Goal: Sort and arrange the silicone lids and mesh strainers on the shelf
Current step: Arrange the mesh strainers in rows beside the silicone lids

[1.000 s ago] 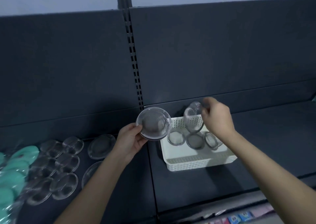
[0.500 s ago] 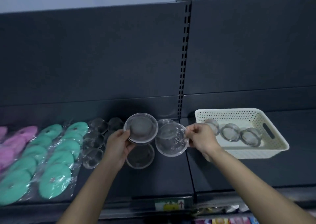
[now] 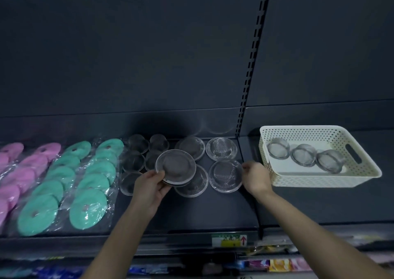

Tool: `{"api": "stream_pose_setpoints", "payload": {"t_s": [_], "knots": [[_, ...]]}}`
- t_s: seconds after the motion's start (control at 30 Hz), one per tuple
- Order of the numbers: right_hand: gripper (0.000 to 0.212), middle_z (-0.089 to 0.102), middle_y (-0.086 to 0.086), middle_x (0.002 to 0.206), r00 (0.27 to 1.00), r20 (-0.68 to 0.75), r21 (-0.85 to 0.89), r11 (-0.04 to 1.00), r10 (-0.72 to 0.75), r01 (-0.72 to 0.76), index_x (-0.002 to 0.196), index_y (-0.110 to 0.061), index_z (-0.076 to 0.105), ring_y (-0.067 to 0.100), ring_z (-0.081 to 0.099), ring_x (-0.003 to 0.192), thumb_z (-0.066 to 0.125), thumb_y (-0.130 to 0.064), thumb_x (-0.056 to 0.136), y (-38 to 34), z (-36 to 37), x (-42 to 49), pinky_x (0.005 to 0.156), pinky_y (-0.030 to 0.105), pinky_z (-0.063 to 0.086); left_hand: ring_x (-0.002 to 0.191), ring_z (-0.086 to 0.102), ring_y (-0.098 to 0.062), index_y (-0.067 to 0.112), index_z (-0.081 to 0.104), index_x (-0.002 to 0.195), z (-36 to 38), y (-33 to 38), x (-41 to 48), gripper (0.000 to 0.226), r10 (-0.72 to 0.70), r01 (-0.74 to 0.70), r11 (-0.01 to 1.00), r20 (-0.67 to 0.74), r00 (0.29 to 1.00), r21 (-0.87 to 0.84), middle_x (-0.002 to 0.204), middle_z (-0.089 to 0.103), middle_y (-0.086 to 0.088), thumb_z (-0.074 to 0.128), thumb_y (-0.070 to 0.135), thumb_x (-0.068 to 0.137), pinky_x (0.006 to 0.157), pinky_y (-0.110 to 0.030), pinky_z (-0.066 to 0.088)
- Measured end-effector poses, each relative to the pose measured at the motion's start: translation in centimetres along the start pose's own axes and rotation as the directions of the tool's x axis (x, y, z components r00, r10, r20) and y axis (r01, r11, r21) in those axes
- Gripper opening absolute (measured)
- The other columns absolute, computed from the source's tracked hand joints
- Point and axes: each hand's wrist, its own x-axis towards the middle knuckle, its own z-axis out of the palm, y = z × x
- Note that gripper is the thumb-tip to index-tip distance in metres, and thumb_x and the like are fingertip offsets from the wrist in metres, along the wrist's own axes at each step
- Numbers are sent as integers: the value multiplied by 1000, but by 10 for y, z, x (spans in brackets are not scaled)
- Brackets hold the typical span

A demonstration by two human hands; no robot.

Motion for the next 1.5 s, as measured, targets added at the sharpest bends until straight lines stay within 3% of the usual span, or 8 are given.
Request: {"api": "stream_pose_setpoints", "payload": {"t_s": [0.17,0.27,0.37,0.57,0.87,1.27,1.37,1.5], "knots": [[17,68,19,95,985,43,-186,967,-167,173,94,-6,66,37,62,94,55,-15,84,-4,2,-6,74,31,42,80,66,-21,2,60,87,3,-4,-3,14,-16,15,1000,48,999,22,84,69,-12,49,-4,93,71,-32,54],[51,58,12,127,906,150,-83,908,-396,411,129,-9,55,26,50,122,68,-30,83,-26,0,-22,103,26,34,76,66,-20,3,57,84,9,-7,-5,12,-20,14,998,95,995,67,83,67,-13,51,-4,91,66,-30,55],[80,45,1,140,819,305,46,867,-485,496,143,-23,37,18,38,132,73,-45,74,-50,5,-35,111,31,31,70,68,-21,-2,57,90,21,-11,-14,6,-24,-1,993,215,976,118,79,69,-15,52,-6,89,60,-31,57],[85,46,3,133,837,348,-58,882,-422,468,143,-21,35,20,38,128,72,-49,72,-47,11,-42,107,30,35,71,67,-16,3,59,93,28,-18,-21,4,-111,32,975,360,926,220,80,70,-9,58,2,89,63,-27,57],[68,42,-2,105,889,294,-198,888,-350,415,133,-31,48,23,43,112,71,-43,70,-30,-15,-46,98,30,42,76,67,-22,-3,63,99,2,-26,-10,24,-143,85,952,181,973,296,90,70,-16,52,18,96,63,-34,57],[70,44,3,129,873,404,-391,812,-273,434,137,-31,43,25,38,118,69,-40,73,-3,-7,-66,102,34,40,73,62,-25,-8,61,96,-25,-40,7,25,-153,79,847,99,983,525,82,64,-17,52,15,97,82,-52,53],[69,43,3,135,871,398,-398,801,-289,447,138,-29,42,25,37,120,69,-41,75,-2,-4,-66,103,34,39,71,57,-22,-5,62,86,-27,-45,11,32,-10,-54,741,91,996,669,75,61,-12,59,26,93,76,-47,54],[72,41,3,139,866,400,-421,780,-298,463,140,-26,40,26,35,123,69,-43,76,-3,-2,-64,105,34,37,68,58,-15,11,67,85,-28,-46,13,21,194,-245,378,183,964,893,77,68,-3,56,27,94,62,-22,44]]}}
